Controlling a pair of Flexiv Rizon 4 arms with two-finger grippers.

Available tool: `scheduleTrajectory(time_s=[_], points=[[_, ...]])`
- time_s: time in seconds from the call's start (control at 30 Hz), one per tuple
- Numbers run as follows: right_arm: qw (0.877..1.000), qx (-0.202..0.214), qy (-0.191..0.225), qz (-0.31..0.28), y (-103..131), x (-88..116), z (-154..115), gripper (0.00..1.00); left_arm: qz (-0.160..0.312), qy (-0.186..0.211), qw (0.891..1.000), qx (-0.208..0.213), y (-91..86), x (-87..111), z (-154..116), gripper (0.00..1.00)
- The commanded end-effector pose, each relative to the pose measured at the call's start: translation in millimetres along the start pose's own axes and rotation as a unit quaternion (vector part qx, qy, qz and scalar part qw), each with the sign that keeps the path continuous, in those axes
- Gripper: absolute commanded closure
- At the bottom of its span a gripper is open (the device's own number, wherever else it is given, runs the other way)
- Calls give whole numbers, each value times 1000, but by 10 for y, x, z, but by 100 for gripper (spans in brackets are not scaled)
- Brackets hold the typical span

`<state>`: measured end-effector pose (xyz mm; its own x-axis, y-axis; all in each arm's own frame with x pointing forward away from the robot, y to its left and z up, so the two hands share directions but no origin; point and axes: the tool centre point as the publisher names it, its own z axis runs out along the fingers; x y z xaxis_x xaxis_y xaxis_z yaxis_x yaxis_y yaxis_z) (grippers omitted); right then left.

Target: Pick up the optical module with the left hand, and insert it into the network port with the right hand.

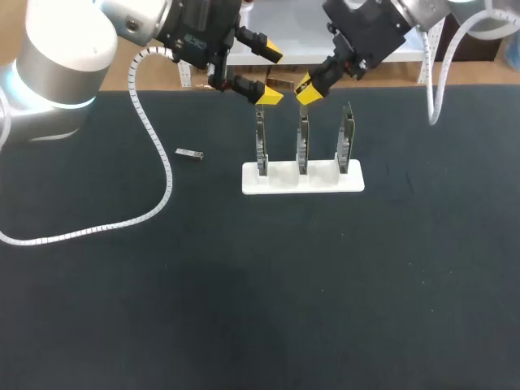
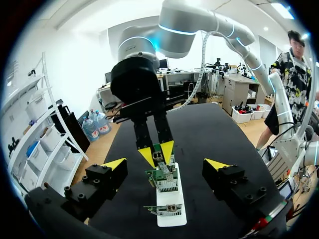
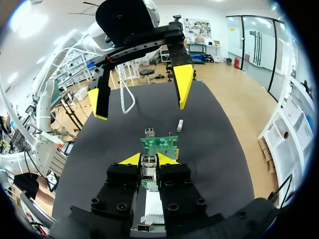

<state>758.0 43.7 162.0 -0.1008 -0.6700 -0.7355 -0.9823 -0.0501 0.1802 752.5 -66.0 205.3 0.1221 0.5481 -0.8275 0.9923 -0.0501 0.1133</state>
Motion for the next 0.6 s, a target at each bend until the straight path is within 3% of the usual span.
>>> scheduleTrajectory(time_s=[0.03, 0.37, 0.6], points=[[1000, 19, -1, 2, 49, 29, 7, 100, -2, 3, 1000, 2, 15, -14, 0, 0], [1000, 16, -2, 6, 57, 59, -3, 100, -2, 3, 1000, 2, 15, -14, 0, 0], [1000, 26, 0, -13, 111, -52, -63, 100, -2, 3, 1000, 2, 15, -14, 0, 0]])
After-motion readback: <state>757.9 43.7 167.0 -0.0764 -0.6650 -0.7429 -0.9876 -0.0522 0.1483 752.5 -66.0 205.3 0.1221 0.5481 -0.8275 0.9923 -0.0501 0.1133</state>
